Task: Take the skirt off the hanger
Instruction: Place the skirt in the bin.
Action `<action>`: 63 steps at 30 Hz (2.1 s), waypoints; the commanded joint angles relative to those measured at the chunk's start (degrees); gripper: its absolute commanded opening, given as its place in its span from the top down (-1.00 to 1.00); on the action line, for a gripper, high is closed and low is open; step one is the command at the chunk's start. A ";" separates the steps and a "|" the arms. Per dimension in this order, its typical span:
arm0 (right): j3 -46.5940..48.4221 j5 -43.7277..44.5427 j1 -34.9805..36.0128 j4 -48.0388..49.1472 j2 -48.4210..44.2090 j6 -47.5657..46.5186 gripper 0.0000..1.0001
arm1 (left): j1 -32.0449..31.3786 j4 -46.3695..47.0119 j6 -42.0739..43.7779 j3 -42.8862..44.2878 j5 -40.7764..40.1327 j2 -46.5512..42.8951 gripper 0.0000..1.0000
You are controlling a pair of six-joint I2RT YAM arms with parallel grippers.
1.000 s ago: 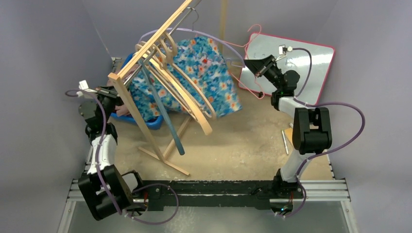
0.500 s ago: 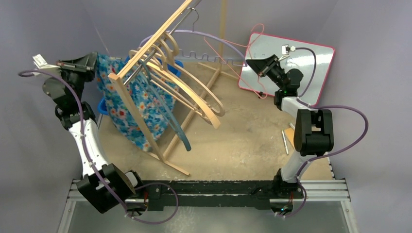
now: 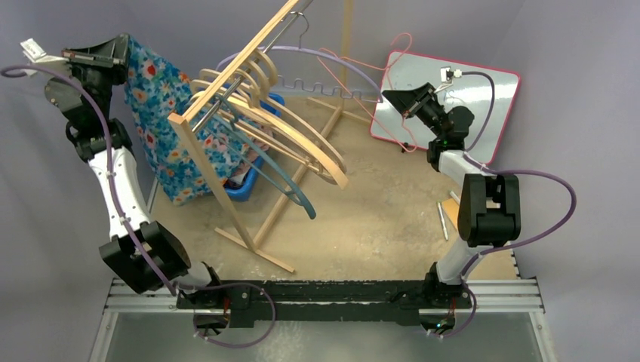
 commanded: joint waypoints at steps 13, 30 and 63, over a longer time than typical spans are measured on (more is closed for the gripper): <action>1.26 -1.07 -0.01 4.20 -3.53 0.19 1.00 | -13.00 -1.75 1.44 31.06 -9.33 11.32 1.00; -0.35 -0.72 0.03 6.57 -3.59 1.66 1.00 | -13.53 -2.40 12.01 -6.82 -3.18 -5.37 1.00; 9.48 -2.77 0.52 -15.04 -9.56 -17.60 1.00 | -25.65 -24.64 35.78 -35.54 -12.95 -2.12 0.18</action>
